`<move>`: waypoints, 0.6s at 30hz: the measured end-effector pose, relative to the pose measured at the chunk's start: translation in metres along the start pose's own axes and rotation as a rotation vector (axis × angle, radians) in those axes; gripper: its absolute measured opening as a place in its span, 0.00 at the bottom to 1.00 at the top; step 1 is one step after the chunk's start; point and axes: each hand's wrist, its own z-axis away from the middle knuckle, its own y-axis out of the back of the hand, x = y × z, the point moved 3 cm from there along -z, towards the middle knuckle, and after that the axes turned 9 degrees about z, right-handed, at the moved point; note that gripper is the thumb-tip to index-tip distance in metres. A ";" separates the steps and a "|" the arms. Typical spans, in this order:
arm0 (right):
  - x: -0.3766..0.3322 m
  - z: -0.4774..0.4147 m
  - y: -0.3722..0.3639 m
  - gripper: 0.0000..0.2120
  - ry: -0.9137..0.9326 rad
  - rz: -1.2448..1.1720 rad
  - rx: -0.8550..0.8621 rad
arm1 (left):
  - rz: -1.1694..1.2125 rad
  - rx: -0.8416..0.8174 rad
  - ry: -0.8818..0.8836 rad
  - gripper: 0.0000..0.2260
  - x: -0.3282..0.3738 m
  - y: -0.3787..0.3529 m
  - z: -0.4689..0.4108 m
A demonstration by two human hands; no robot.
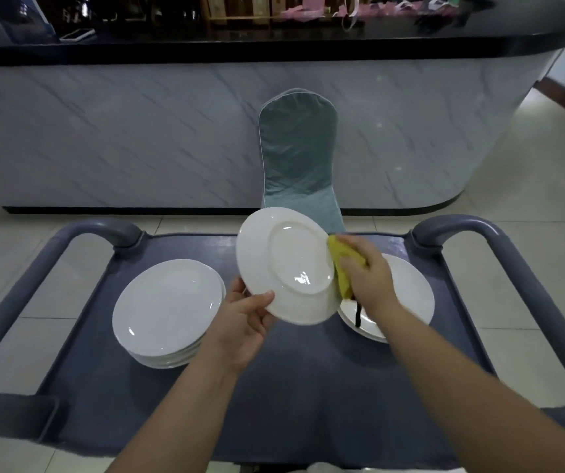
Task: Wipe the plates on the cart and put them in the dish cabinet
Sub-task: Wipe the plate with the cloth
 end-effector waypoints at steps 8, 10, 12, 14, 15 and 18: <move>-0.096 0.007 -0.040 0.21 0.545 0.221 -0.259 | -0.062 -0.085 -0.029 0.25 0.016 -0.005 -0.003; -0.075 0.038 -0.022 0.20 0.664 0.225 -0.296 | -0.028 -0.101 -0.014 0.25 0.018 0.002 -0.003; -0.040 0.056 0.003 0.19 0.630 0.230 -0.251 | -0.044 -0.103 0.016 0.26 0.012 0.010 0.000; -0.013 0.047 0.019 0.19 0.434 0.194 -0.142 | -0.084 -0.112 0.058 0.25 0.002 0.012 0.002; -0.008 0.031 0.021 0.19 0.299 0.145 -0.081 | -0.113 -0.122 0.077 0.25 -0.002 0.011 0.003; -0.032 -0.024 0.008 0.16 0.073 0.071 0.028 | -0.186 -0.154 0.090 0.25 -0.010 0.002 0.000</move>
